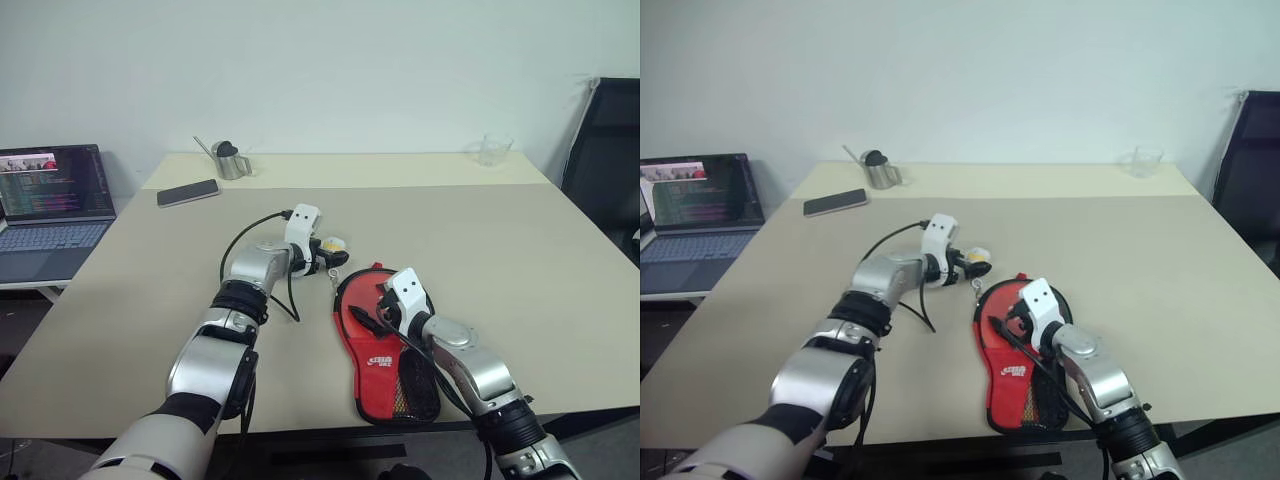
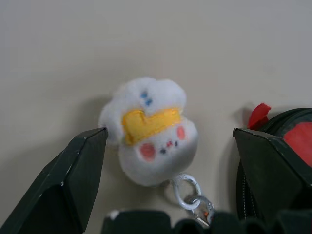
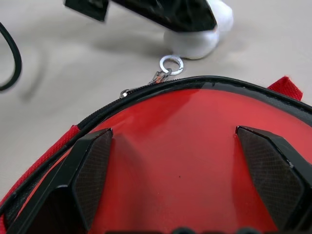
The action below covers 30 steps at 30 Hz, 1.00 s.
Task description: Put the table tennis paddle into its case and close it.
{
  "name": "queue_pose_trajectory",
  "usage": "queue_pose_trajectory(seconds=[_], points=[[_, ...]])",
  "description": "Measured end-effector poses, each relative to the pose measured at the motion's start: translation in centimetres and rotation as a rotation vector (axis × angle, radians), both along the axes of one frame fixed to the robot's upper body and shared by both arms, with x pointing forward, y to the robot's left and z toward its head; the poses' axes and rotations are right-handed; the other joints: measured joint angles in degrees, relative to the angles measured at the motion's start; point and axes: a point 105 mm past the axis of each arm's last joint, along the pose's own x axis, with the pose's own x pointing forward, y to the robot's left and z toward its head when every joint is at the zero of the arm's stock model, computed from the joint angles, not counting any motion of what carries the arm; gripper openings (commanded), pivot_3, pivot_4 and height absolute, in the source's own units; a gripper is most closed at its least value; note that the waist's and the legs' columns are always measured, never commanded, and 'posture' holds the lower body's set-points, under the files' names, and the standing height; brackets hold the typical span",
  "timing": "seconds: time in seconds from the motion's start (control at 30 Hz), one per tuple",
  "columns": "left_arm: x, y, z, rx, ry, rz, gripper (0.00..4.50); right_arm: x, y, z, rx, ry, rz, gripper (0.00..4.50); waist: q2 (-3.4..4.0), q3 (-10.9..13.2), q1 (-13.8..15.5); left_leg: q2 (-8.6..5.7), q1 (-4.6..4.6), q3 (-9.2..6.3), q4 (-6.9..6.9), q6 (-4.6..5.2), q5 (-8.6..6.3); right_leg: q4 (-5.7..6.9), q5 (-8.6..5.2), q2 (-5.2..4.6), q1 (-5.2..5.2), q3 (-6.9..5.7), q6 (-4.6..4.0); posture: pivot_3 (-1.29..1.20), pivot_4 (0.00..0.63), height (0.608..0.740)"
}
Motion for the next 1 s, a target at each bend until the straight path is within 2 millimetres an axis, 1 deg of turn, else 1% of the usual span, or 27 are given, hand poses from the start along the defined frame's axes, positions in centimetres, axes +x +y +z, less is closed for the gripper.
queue_pose_trajectory(seconds=[0.17,0.27,0.33,0.4,0.47,0.53,0.67,0.73,0.77,0.8,1.0], points=[[0.3,0.7,-1.4,0.06,0.018,0.059,4.5,0.1,0.0,0.0,-0.008,-0.001,-0.007,4.45,-0.01,0.0,0.08,0.0,0.06,0.05,0.0,0.0,0.0,0.1,0.0,0.0,-0.01,0.01,0.0,0.0,0.15,0.74],[0.6,0.2,-1.6,0.09,-0.002,0.065,4.5,0.1,0.0,-0.1,-0.003,0.003,-0.011,4.45,-0.03,-0.02,0.14,-0.01,0.11,0.08,0.01,0.0,0.0,0.13,0.0,-0.01,0.02,0.03,0.0,0.0,0.15,0.74],[0.6,-0.4,-1.7,0.096,-0.012,0.059,4.11,0.1,0.0,-0.1,-0.001,0.004,-0.011,4.5,-0.03,-0.02,0.13,-0.01,0.13,0.09,0.01,0.0,0.0,0.16,0.0,-0.01,0.02,0.03,0.0,0.0,0.15,0.74],[0.7,-1.1,-1.7,0.097,-0.019,0.051,3.57,0.1,0.0,-0.1,-0.001,0.005,-0.011,4.5,-0.04,-0.02,0.13,0.0,0.13,0.1,0.01,0.0,0.0,0.17,0.0,-0.01,0.02,0.04,0.0,0.0,0.15,0.74],[0.7,-1.7,-1.8,0.1,-0.031,0.046,2.83,0.1,0.1,-0.1,0.0,0.006,-0.01,4.5,-0.04,-0.02,0.07,0.0,0.14,0.13,0.01,0.0,0.0,0.18,0.0,-0.01,0.01,0.05,0.0,0.0,0.15,0.74],[0.9,-1.7,-1.7,0.106,-0.043,0.058,2.02,0.1,0.2,-0.1,0.0,0.007,-0.009,4.5,-0.04,-0.02,0.02,0.01,0.17,0.15,0.0,0.0,0.0,0.2,0.0,-0.01,0.01,0.06,0.0,0.0,0.15,0.74],[1.3,-1.3,-1.1,0.144,-0.079,0.09,0.73,0.1,0.2,-0.1,-0.005,0.012,-0.01,4.5,-0.04,-0.02,0.05,0.01,0.17,0.16,0.0,0.0,0.0,0.2,0.0,-0.01,0.02,0.05,0.0,0.0,0.15,0.74],[1.6,-1.3,-0.7,0.176,-0.11,0.092,0.21,0.1,0.1,-0.1,-0.009,0.015,-0.003,4.5,-0.04,-0.02,0.09,0.0,0.17,0.16,0.01,0.0,0.0,0.21,0.0,-0.01,0.02,0.05,0.0,0.0,0.15,0.74],[1.6,-1.4,-0.6,0.195,-0.125,0.087,0.09,0.0,0.1,-0.1,-0.011,0.017,0.001,4.5,-0.04,-0.02,0.1,0.0,0.17,0.16,0.0,0.0,0.0,0.21,0.0,-0.01,0.02,0.05,0.0,0.0,0.15,0.74],[1.7,-1.5,-0.5,0.233,-0.15,0.081,0.08,-0.1,0.1,-0.1,-0.017,0.019,0.007,4.5,-0.04,-0.02,0.11,0.0,0.17,0.16,0.0,0.0,0.0,0.21,0.0,-0.01,0.02,0.05,0.0,0.0,0.15,0.74],[1.8,-2.5,-0.5,0.457,-0.278,0.002,0.08,-0.4,-0.1,0.0,-0.034,0.037,0.021,4.5,-0.05,-0.02,0.15,-0.01,0.16,0.18,0.0,0.0,0.0,0.22,0.0,-0.01,0.01,0.05,0.0,0.0,0.15,0.74]])
